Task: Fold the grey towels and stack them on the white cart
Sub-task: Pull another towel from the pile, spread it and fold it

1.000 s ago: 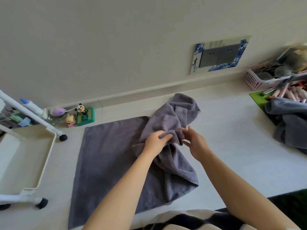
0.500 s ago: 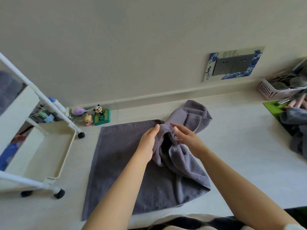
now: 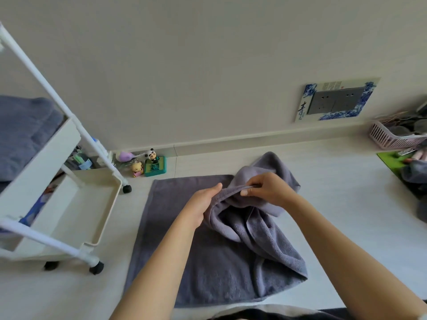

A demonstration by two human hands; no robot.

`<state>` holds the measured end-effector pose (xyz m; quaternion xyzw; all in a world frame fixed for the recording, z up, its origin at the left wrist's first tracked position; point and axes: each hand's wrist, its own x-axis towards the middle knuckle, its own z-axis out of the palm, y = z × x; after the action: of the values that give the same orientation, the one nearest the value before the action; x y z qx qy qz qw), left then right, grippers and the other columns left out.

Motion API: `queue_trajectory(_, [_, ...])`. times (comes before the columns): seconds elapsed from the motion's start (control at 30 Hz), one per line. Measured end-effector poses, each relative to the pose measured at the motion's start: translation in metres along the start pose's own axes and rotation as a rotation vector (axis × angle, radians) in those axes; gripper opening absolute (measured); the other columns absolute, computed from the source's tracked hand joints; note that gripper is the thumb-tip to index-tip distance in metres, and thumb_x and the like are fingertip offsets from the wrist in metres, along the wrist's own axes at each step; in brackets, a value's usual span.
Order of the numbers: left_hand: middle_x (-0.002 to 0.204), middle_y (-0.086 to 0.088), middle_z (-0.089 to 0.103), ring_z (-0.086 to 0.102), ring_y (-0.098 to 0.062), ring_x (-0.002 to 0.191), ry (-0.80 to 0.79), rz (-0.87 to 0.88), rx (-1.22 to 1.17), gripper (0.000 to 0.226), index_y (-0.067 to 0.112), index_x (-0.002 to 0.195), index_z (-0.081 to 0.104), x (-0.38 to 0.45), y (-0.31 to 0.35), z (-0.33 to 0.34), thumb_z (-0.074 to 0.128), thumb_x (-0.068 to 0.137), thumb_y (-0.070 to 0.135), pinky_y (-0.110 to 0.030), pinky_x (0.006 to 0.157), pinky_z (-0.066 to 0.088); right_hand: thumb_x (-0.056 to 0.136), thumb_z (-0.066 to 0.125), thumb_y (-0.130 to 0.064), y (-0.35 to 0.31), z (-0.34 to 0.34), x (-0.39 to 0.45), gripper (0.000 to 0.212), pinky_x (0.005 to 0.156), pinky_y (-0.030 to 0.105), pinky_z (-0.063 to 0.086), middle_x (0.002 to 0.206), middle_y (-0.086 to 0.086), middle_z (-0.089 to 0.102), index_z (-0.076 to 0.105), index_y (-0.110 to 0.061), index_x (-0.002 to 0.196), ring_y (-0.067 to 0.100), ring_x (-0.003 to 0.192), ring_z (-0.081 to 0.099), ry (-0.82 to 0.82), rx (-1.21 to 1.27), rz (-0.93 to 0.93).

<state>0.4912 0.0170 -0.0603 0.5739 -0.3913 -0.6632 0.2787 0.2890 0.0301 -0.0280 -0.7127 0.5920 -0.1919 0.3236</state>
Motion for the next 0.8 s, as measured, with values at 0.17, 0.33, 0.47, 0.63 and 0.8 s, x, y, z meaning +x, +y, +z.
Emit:
queue_trajectory(0.17, [0.103, 0.002, 0.072, 0.064, -0.015, 0.102, 0.027, 0.111, 0.195, 0.036, 0.023, 0.102, 0.071, -0.009, 0.006, 0.006, 0.056, 0.087, 0.052, -0.038, 0.102, 0.044, 0.082, 0.07, -0.035, -0.02, -0.026, 0.004, 0.028, 0.053, 0.011, 0.036, 0.041, -0.017, 0.05, 0.056, -0.029, 0.058, -0.005, 0.047, 0.047, 0.001, 0.001, -0.057])
queue_trajectory(0.33, [0.119, 0.014, 0.063, 0.055, -0.003, 0.115, -0.146, 0.328, 0.271, 0.029, 0.032, 0.116, 0.062, -0.017, 0.016, 0.019, 0.053, 0.092, 0.046, -0.025, 0.102, 0.039, 0.083, 0.066, -0.042, -0.022, -0.03, 0.014, 0.04, 0.043, 0.015, 0.027, 0.04, -0.008, 0.037, 0.05, -0.024, 0.051, 0.004, 0.041, 0.036, 0.005, -0.009, -0.05])
queue_trajectory(0.47, [0.097, 0.012, 0.067, 0.06, -0.004, 0.098, -0.032, 0.447, 0.316, 0.016, 0.028, 0.097, 0.065, -0.019, 0.026, 0.023, 0.049, 0.097, 0.029, -0.016, 0.086, 0.045, 0.083, 0.064, -0.047, -0.018, -0.036, 0.017, 0.043, 0.049, 0.019, 0.027, 0.044, -0.01, 0.038, 0.05, -0.023, 0.05, 0.004, 0.044, 0.034, -0.06, -0.002, -0.003])
queue_trajectory(0.63, [0.094, 0.019, 0.059, 0.053, 0.003, 0.092, 0.126, 0.426, 0.161, 0.016, 0.031, 0.092, 0.058, -0.014, 0.027, 0.004, 0.043, 0.1, 0.03, -0.015, 0.084, 0.037, 0.085, 0.064, -0.042, -0.012, -0.061, 0.004, 0.04, 0.053, 0.014, 0.031, 0.043, -0.016, 0.047, 0.058, -0.031, 0.047, -0.003, 0.045, 0.043, -0.316, -0.075, 0.158])
queue_trajectory(0.8, [0.091, 0.004, 0.059, 0.053, -0.011, 0.091, 0.102, 0.414, 0.422, 0.026, 0.017, 0.085, 0.059, -0.006, 0.037, -0.008, 0.042, 0.099, 0.031, -0.024, 0.08, 0.04, 0.083, 0.065, -0.043, -0.008, -0.092, 0.007, 0.044, 0.052, 0.022, 0.024, 0.058, -0.002, 0.037, 0.043, -0.012, 0.062, 0.013, 0.057, 0.034, -0.023, -0.165, 0.077])
